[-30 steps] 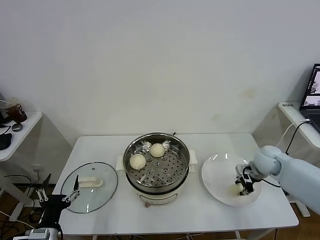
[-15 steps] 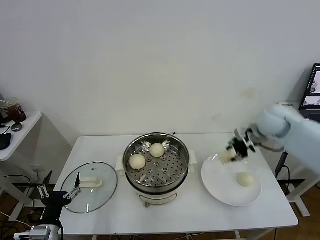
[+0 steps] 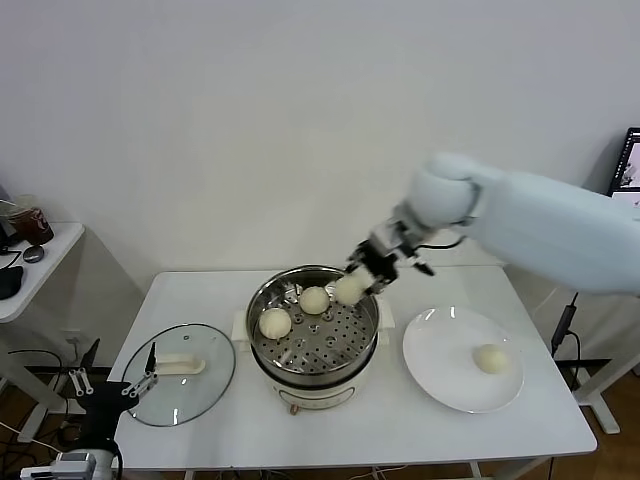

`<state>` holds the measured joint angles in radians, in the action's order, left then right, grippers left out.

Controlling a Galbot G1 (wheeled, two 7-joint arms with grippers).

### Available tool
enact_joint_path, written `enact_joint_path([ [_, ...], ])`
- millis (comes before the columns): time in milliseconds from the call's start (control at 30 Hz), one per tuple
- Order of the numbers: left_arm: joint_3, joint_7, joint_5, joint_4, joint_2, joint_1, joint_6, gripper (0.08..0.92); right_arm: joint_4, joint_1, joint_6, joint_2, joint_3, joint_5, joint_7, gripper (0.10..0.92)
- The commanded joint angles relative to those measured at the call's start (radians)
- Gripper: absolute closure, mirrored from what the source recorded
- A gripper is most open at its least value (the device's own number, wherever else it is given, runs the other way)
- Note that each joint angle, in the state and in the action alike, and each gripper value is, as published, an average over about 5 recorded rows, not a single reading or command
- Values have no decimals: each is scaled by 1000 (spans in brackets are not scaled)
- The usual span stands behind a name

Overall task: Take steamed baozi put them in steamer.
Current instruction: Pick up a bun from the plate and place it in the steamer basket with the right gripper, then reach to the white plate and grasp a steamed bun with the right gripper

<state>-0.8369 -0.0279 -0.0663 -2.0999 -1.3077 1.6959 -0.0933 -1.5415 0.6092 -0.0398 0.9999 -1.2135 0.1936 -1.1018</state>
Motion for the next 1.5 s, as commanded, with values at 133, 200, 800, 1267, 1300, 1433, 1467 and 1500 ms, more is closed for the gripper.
enact_joint_path([
  [133,-17,0,0,8,-5,-2,1,177,137,-31,-352,274,-136,-198,28,550],
  [200,-18,0,0,12,-7,-5,0,177,141,-44,-377,274,-139,-226,24,550],
  [800,-19,-3,-1,31,-8,0,-18,177,126,-108,-430,256,-152,-276,27,532],
  [1267,-19,-1,-4,32,-6,-10,-15,177,102,18,-366,117,-68,-139,3,212],
  [1300,-19,-1,-5,32,-5,-12,-15,177,95,36,-334,90,-63,-124,-4,208],
  [1433,-17,1,-11,31,-1,-19,-12,177,66,85,-115,-47,-47,-96,-18,203],
  [1467,-15,1,-11,31,1,-19,-12,177,58,91,-52,-83,-46,-86,-21,203],
  [1500,-12,1,-11,31,2,-20,-11,177,50,94,12,-117,-46,-75,-24,203],
])
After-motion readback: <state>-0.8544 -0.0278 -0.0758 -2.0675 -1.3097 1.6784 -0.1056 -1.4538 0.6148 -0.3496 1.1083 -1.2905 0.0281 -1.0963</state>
